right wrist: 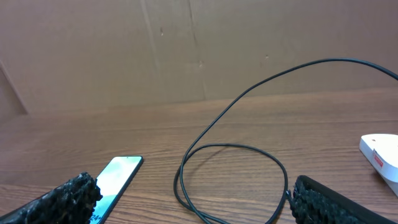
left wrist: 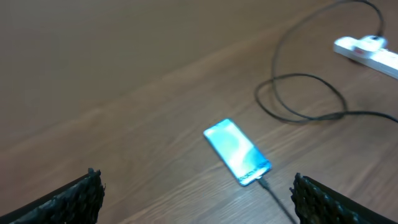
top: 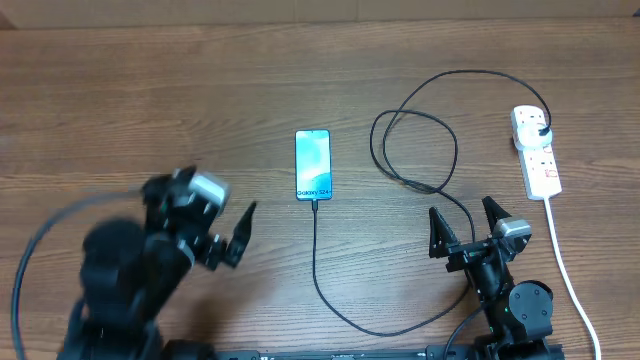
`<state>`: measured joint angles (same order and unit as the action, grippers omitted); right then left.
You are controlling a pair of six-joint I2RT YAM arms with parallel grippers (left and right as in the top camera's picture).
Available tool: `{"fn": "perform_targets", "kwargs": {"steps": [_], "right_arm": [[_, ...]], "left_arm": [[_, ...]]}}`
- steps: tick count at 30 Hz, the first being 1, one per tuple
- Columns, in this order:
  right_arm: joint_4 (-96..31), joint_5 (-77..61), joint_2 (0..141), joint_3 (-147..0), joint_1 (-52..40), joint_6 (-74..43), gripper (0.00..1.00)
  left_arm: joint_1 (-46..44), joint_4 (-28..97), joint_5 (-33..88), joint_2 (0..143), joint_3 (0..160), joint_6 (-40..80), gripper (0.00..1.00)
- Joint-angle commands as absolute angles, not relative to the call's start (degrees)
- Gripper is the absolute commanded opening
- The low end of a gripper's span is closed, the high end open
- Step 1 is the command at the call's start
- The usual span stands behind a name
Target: Plug charger to phone and switch on socket
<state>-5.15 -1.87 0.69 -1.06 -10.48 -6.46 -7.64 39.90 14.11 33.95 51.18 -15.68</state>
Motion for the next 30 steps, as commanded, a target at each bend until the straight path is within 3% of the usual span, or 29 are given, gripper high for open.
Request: {"fn": "perform_targets", "kwargs": {"steps": [1, 9, 19, 30], "right_arm": [[-4.78, -1.1, 0.16, -0.45, -10.0, -7.09, 1.0], [-4.78, -1.1, 0.16, -0.45, -10.0, -7.09, 1.0], [-4.78, -1.1, 0.16, -0.45, -10.0, -7.09, 1.0], [-4.78, -1.1, 0.16, -0.45, -10.0, -7.09, 1.0]], "left_arm": [[-6.15, 40.03, 10.79, 27.62, 46.04, -17.12, 0.99], [-5.85, 32.62, -1.19, 16.34, 31.99, 0.49, 1.0], [-3.77, 8.29, -3.62, 5.61, 8.84, 11.55, 1.0], [-2.11, 4.14, -4.73, 0.19, 0.21, 11.84, 0.99]]}}
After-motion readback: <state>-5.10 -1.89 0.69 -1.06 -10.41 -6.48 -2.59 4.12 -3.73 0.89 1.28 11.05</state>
